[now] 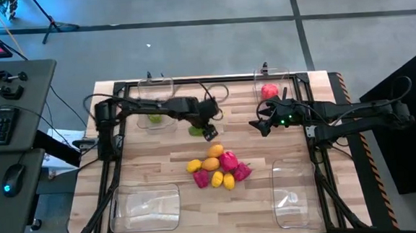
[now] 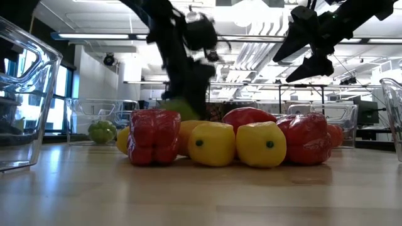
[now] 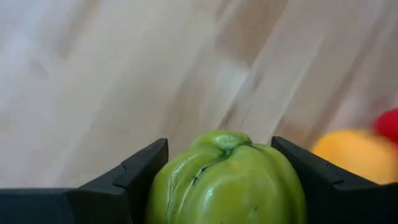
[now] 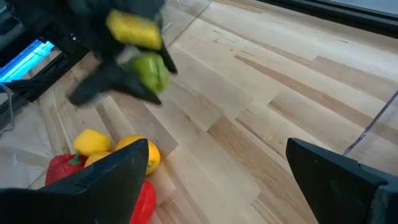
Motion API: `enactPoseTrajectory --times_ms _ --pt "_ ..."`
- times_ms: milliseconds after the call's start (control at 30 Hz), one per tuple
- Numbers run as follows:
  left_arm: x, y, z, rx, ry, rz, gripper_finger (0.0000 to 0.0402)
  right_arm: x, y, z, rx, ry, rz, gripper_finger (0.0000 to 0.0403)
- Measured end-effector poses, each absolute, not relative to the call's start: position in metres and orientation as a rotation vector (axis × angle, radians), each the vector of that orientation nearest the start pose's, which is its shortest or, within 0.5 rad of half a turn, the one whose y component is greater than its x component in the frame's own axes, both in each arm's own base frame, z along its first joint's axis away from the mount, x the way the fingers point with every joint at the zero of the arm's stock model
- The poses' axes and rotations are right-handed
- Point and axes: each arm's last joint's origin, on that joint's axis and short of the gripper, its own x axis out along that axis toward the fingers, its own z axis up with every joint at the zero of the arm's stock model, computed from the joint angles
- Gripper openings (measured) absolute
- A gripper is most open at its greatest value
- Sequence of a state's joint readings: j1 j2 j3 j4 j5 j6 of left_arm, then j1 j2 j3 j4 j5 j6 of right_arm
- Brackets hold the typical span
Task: Sort produce into baskets
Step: Put the green chayote into the top left transparent bin, then put the yellow lemon into the bottom left transparent bin
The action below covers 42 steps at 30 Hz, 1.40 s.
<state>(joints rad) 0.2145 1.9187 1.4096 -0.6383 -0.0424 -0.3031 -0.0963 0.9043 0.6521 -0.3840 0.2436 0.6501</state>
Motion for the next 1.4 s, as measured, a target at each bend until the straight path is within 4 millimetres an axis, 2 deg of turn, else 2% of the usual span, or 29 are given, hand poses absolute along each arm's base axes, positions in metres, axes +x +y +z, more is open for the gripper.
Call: enactPoseTrajectory --times_ms 133,233,333,433,500,667,800,1000,1267,1400 --pt "0.359 0.097 0.256 -0.287 0.943 0.483 0.0238 0.185 -0.025 0.251 0.580 0.505 -0.524 0.0369" --pt "0.324 0.104 0.301 -0.192 0.818 0.641 0.0238 0.185 -0.025 0.251 0.579 0.505 -0.523 0.0369" --pt "0.282 0.108 0.321 -0.194 0.734 0.772 0.0238 0.185 -0.025 0.251 0.579 0.505 -0.524 0.0369" --pt "0.240 0.104 0.319 -0.292 0.665 0.872 0.0247 0.185 -0.025 0.251 0.574 0.507 -0.523 0.0369" --pt "0.219 0.101 0.309 -0.339 0.633 0.925 0.0255 0.184 -0.025 0.251 0.569 0.502 -0.536 0.0369" --pt "0.194 0.093 0.289 -0.477 0.512 1.018 0.0268 0.184 -0.026 0.251 0.563 0.491 -0.564 0.0369" --pt "0.188 0.091 0.278 -0.492 0.527 1.023 0.0270 0.184 -0.026 0.251 0.563 0.490 -0.564 0.0369" --pt "0.191 0.097 0.272 -0.494 0.554 0.998 0.0281 0.184 -0.026 0.251 0.585 0.485 -0.569 0.0369" --pt "0.197 0.109 0.269 -0.537 0.567 0.883 0.0369 0.188 -0.026 0.256 0.582 0.429 -0.546 0.0369" --pt "0.199 0.110 0.285 -0.559 0.510 0.806 0.0393 0.193 -0.027 0.266 0.567 0.328 -0.497 0.0369"
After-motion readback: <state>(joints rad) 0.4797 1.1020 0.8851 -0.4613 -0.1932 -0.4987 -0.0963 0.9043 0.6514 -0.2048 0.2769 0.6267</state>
